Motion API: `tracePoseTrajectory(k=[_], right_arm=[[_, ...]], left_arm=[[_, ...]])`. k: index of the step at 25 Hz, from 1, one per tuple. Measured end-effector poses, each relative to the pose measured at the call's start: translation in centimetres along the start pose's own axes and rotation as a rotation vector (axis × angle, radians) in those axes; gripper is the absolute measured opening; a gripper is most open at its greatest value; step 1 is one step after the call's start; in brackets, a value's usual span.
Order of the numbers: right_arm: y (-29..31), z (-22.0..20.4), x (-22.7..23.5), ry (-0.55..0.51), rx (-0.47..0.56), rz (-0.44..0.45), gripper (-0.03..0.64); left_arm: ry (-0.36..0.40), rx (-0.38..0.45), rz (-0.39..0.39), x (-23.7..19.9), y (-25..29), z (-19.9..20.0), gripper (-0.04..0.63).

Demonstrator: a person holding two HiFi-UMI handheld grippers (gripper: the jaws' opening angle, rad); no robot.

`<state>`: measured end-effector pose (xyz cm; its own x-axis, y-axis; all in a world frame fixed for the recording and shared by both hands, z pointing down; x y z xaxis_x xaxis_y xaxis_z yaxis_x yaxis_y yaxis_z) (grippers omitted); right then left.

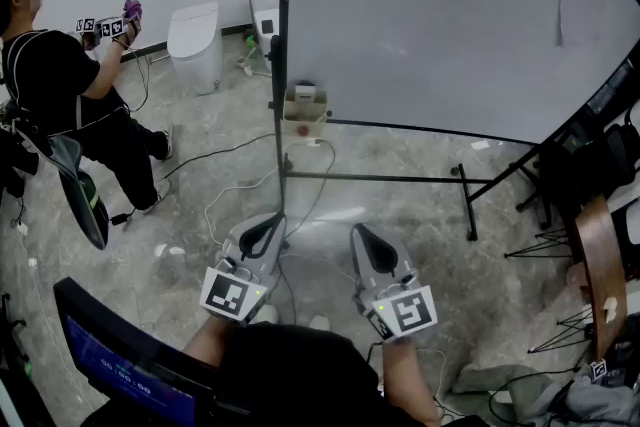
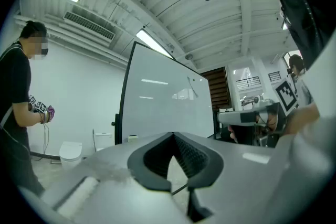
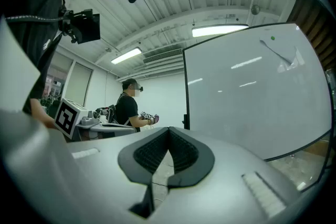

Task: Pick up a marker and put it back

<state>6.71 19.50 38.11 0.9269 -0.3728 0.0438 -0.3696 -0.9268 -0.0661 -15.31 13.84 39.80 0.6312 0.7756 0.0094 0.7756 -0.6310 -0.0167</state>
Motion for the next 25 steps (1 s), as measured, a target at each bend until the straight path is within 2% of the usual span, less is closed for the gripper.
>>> tracePoseTrajectory(k=[9,15,25], right_arm=[[-0.2,0.1,0.1,-0.003,-0.007,-0.004,0.008],[-0.5,-0.1,0.7,0.036,0.01,-0.002,0.009],[-2.0,-0.1,1.8,0.047,-0.002,0.016,0.009]], left_arm=[[-0.003,-0.005,-0.001,0.2,0.0,0.2,0.003],[-0.004,-0.005,0.003,0.3,-0.1,0.1,0.005],[-0.006,-0.013,0.011,2.2,0.5,-0.1,0.005]])
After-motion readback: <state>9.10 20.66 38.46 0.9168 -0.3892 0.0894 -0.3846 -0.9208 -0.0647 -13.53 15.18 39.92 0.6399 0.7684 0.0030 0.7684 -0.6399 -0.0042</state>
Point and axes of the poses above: the fingertips, and each gripper's own axes: y forward along the fingers, x to its right, z out of its top, the point moved 9 cm from there along -y, backward along the fingers, and after that the axes turned 5 degrees about -z, right-handed, at the moved point
